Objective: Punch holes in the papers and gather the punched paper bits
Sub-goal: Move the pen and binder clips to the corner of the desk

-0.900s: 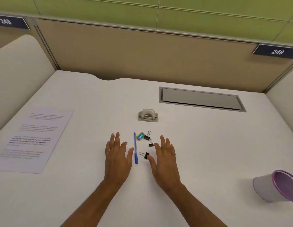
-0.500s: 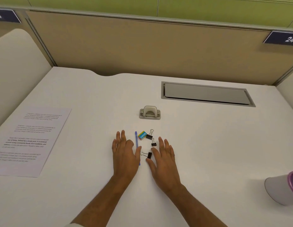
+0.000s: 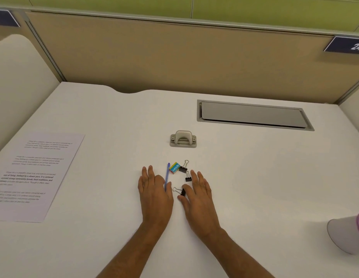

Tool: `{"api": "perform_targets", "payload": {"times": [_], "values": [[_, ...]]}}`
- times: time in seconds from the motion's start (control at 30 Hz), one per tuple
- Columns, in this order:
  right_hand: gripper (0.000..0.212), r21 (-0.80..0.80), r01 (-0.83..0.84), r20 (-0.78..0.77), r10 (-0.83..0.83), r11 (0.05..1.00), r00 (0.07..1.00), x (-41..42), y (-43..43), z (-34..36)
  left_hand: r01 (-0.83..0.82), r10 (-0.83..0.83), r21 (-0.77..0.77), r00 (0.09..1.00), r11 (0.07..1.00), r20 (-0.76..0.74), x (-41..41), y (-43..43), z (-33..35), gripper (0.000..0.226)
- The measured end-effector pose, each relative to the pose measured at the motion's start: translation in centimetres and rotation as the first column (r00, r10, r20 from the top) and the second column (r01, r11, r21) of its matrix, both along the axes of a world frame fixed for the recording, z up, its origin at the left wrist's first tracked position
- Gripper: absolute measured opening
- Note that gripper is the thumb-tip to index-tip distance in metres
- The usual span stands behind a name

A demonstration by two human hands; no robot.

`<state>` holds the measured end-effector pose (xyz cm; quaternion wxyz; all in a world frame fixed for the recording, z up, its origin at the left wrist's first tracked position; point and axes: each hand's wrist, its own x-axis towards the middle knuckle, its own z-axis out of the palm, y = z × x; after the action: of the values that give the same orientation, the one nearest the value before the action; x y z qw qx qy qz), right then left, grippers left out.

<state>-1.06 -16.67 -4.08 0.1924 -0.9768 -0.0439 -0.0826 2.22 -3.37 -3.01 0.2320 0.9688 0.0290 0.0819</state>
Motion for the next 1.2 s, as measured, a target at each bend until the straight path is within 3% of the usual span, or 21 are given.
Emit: {"api": "perform_targets", "payload": {"times": [0.37,0.6,0.97,1.2], "values": [[0.012,0.023,-0.015,0.071,0.013,1.0,0.997,-0.4,-0.1,0.6,-0.035,0.037,-0.028,0.998,0.999,0.055,-0.4,0.6,1.0,0.011],[0.022,0.011,0.032,0.167,-0.033,0.999,0.985,-0.8,-2.5,2.1,0.023,-0.011,-0.089,0.991,0.996,0.132,0.1,-1.3,3.7,0.009],[0.015,0.134,0.196,0.249,-0.225,0.971,0.942,-1.3,-14.1,9.3,0.23,-0.188,-0.186,0.958,0.955,0.218,1.1,-13.9,8.3,0.009],[0.019,0.086,0.356,0.244,-0.366,0.931,0.898,-1.2,-25.4,13.5,0.355,-0.309,-0.135,0.91,0.925,0.275,1.7,-23.3,9.8,0.008]]}}
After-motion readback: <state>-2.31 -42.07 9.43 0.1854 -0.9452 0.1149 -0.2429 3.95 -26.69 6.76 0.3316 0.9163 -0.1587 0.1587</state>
